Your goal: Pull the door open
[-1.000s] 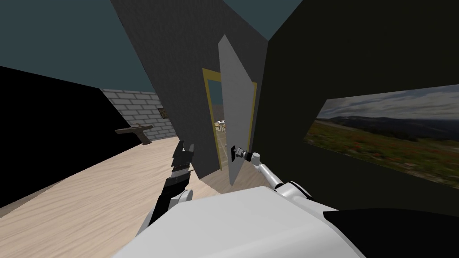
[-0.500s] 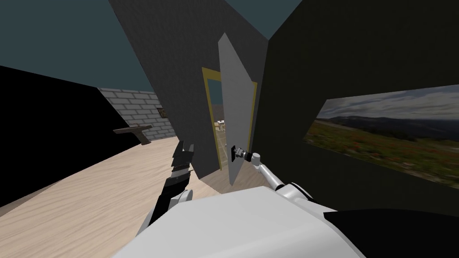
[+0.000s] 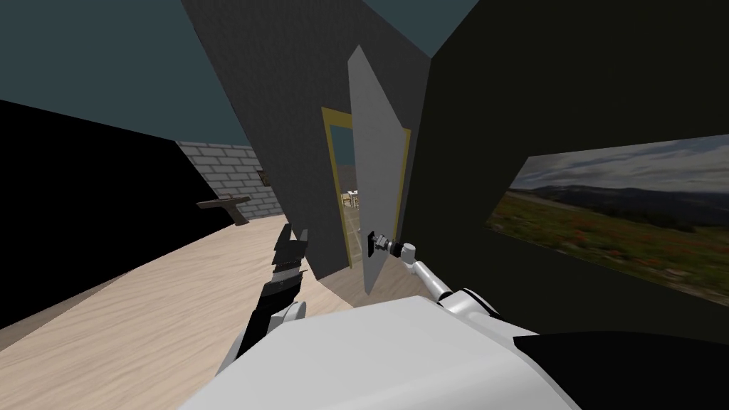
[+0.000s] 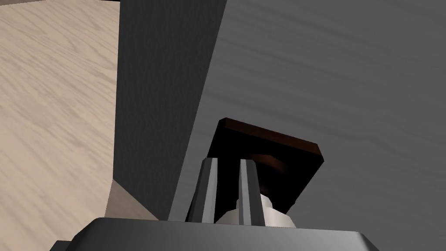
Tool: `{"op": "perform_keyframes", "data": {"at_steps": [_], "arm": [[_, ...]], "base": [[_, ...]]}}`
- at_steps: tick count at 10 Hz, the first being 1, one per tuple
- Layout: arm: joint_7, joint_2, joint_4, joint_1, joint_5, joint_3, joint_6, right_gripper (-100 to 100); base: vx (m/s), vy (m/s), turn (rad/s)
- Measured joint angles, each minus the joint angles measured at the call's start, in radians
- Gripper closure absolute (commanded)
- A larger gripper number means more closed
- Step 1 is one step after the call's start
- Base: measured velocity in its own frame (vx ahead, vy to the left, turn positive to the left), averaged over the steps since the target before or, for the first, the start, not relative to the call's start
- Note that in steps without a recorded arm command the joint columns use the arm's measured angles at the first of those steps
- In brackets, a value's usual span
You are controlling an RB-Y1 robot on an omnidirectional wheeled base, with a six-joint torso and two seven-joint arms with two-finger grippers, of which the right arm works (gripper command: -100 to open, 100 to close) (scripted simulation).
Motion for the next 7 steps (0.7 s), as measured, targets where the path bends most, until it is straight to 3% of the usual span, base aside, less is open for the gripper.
{"op": "perform_keyframes", "data": {"at_steps": [1, 3, 7], "arm": [[-0.006, -0.007, 0.006, -0.001, -0.018, -0.002, 0.011, -100], [-0.020, 0.002, -0.012, 0.018, -0.062, 0.010, 0.043, -100], [-0.032, 0.007, -0.002, 0.051, -0.142, 0.016, 0.090, -100]], "base": [[-0.105, -0.135, -0.018], [-0.133, -0.167, -0.026], [-0.090, -0.163, -0.049]]}}
